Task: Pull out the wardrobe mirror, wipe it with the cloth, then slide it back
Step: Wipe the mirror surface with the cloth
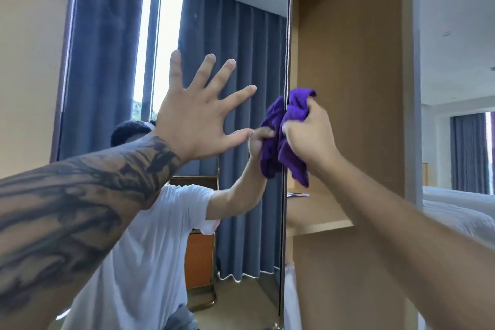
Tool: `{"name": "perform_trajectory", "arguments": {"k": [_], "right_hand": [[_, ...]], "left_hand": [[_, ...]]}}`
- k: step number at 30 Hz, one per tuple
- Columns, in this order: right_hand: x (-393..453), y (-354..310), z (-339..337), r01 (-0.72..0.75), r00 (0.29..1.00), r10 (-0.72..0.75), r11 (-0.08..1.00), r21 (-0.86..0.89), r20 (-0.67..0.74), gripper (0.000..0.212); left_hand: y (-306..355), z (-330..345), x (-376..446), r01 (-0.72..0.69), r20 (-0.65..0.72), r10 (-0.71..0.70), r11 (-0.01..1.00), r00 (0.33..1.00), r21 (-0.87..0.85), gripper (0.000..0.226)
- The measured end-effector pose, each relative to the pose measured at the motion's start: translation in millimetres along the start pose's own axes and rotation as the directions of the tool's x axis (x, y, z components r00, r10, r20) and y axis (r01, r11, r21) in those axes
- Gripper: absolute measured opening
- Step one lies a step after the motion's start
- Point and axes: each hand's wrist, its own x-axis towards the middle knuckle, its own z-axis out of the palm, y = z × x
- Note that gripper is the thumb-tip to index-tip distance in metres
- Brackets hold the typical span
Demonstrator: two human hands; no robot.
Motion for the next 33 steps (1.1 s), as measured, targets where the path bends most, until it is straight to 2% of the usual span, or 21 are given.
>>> {"name": "perform_trajectory", "arguments": {"k": [4,6,11,14,17,22,24,26,29,33], "right_hand": [[-66.5,43.9,-4.8,-0.107,0.992,0.103,0.993,0.049,0.073,0.04],[-72.1,45.1,-7.8,-0.121,0.985,0.116,0.992,0.029,0.124,0.038],[21.9,-13.0,-6.1,-0.028,0.999,0.027,0.998,0.054,0.034,0.024],[56.4,-37.2,-11.2,0.031,0.999,-0.033,0.998,0.063,0.032,0.035],[22.0,-21.3,-14.4,0.05,0.998,-0.051,0.998,0.026,0.029,0.041],[-90.2,51.5,-13.8,-0.117,0.983,0.113,0.993,0.023,0.142,0.05],[-108.1,62.4,-17.9,-0.15,0.972,0.141,0.988,0.035,0.186,0.049],[-97.1,54.7,-18.7,-0.139,0.975,0.127,0.989,0.051,0.181,0.047],[-43.8,26.2,-13.3,-0.071,0.996,0.064,0.993,0.095,0.069,0.04],[36.9,-24.8,-11.2,0.032,0.999,-0.032,0.999,0.037,0.012,0.027]], "left_hand": [[1.8,2.0,0.3,0.0,-0.016,0.0,1.0,1.0,0.012,0.085],[1.1,3.2,0.0,0.001,-0.025,-0.001,1.0,1.0,0.003,0.084],[1.2,2.1,1.1,0.004,-0.016,-0.004,1.0,1.0,0.004,0.086],[-0.2,0.5,0.8,0.005,-0.022,-0.006,1.0,1.0,-0.026,0.086],[-0.6,0.8,-0.1,0.002,-0.024,-0.003,1.0,1.0,-0.018,0.085],[0.1,2.3,0.5,0.005,-0.017,-0.005,1.0,1.0,-0.027,0.084],[-0.3,3.4,0.5,0.003,-0.019,-0.004,1.0,1.0,-0.024,0.085],[-0.7,5.1,0.5,0.005,-0.027,-0.005,1.0,1.0,-0.024,0.085],[-0.8,6.9,0.6,-0.001,-0.033,-0.001,0.999,0.999,-0.051,0.085],[-1.9,7.9,0.4,0.0,-0.042,-0.003,0.997,0.999,-0.071,0.084]]}}
